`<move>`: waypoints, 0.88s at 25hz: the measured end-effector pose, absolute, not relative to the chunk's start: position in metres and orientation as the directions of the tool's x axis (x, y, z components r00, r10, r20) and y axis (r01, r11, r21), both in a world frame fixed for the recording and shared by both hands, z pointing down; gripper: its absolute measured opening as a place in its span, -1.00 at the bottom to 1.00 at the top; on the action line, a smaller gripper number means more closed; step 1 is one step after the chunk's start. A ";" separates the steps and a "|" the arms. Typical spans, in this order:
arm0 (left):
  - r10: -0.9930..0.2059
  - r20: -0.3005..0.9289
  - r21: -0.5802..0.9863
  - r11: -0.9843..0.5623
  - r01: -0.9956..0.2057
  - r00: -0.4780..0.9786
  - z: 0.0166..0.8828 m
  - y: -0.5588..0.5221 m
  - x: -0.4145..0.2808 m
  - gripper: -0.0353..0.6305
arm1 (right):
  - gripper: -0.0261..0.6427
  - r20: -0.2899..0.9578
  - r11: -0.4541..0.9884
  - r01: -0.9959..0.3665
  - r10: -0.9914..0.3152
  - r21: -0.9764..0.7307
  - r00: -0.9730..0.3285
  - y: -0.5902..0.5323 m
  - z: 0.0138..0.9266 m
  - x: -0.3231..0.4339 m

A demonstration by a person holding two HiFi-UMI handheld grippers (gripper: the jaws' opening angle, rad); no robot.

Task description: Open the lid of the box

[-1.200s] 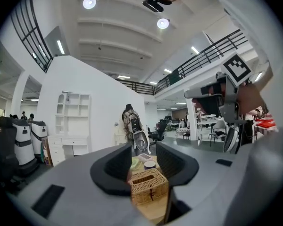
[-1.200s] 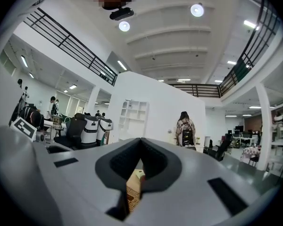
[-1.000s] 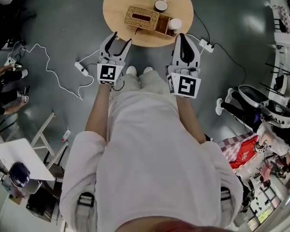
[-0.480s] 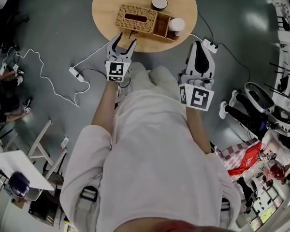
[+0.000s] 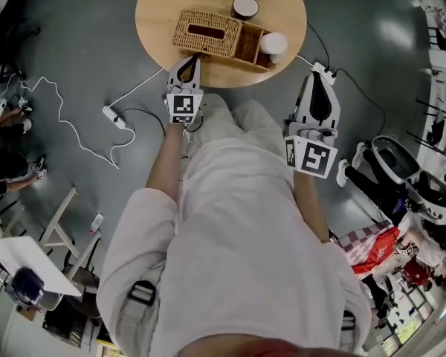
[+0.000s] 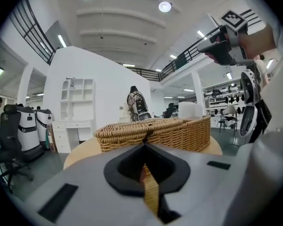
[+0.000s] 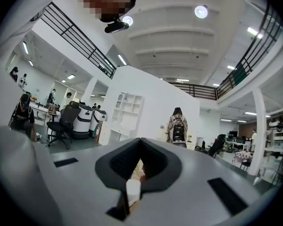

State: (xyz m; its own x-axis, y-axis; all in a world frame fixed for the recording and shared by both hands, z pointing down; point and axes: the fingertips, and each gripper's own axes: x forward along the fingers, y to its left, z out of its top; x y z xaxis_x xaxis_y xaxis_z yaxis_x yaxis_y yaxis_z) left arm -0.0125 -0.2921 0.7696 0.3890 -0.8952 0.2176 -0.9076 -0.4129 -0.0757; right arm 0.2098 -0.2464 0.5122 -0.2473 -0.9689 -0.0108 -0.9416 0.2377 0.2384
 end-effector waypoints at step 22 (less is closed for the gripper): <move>-0.871 0.155 -0.058 -0.479 -0.876 0.466 0.603 -0.404 0.015 -0.89 | -0.93 0.070 0.181 -0.958 -0.983 0.225 -0.169 -0.250 0.410 0.199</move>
State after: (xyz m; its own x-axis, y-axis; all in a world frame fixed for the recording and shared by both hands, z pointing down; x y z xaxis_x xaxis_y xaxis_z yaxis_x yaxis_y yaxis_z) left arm 0.0152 -0.4040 0.6035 0.4658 -0.8712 0.1548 -0.8760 -0.4787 -0.0582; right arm 0.1991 -0.2502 0.4102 -0.1689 -0.9831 0.0700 -0.9575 0.1805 0.2248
